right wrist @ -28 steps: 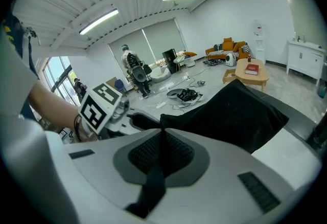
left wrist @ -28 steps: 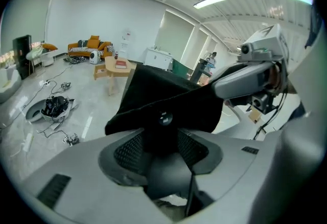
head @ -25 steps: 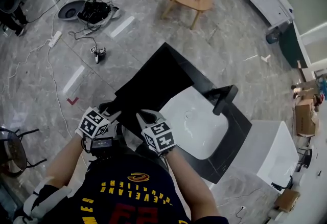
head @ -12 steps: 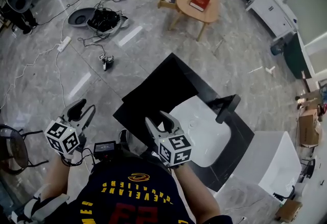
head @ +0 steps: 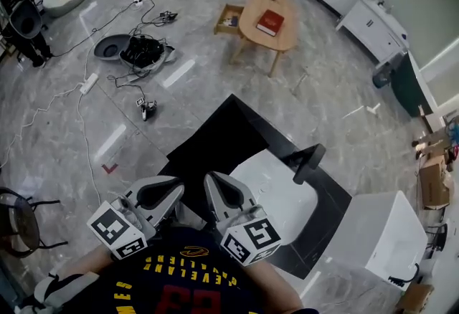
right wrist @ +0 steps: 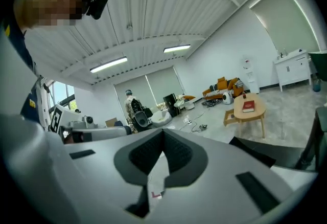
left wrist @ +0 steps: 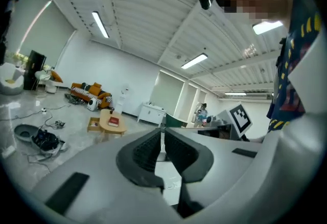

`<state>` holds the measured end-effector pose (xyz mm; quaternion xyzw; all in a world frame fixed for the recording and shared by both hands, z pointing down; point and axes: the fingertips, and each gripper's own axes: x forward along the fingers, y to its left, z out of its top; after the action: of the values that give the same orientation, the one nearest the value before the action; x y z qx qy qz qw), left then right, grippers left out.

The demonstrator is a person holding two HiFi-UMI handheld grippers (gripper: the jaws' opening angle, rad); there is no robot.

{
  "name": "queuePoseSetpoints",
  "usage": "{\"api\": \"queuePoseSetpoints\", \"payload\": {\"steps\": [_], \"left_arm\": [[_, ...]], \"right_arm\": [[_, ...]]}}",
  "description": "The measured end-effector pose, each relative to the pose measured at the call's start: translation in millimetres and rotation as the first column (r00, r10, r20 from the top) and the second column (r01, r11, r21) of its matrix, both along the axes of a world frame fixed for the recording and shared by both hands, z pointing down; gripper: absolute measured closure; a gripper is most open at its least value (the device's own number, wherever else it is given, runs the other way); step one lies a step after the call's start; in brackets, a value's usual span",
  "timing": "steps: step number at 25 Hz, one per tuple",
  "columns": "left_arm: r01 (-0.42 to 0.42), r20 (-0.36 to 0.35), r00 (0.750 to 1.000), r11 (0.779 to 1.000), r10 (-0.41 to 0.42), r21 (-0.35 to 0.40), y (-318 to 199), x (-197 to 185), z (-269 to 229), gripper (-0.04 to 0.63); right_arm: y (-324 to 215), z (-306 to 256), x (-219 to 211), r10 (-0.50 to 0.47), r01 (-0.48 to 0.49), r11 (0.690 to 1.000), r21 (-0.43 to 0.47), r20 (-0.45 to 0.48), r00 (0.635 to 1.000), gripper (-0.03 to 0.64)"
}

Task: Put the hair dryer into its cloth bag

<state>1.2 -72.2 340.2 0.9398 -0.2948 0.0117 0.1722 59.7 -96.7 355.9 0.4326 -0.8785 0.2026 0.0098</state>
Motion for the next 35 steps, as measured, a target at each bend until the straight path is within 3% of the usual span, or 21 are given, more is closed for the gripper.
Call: {"api": "queuePoseSetpoints", "payload": {"steps": [2,9,35], "left_arm": [[-0.031,0.024,0.999,0.999,0.030,0.022,2.2,9.0,1.7,0.592],[-0.043,0.065,0.997,0.999,0.041,0.033,-4.1,23.6,7.7,0.592],[-0.011,0.045,0.999,0.998,0.013,-0.060,-18.6,17.5,22.1,0.592]], "right_arm": [[1.3,-9.1,2.2,0.017,-0.017,0.999,0.040,-0.013,1.000,0.609],[1.6,-3.4,21.5,0.092,-0.089,0.994,0.063,-0.044,0.995,0.609],[-0.6,2.6,23.3,0.077,-0.075,0.996,0.037,-0.052,0.996,0.609]]}}
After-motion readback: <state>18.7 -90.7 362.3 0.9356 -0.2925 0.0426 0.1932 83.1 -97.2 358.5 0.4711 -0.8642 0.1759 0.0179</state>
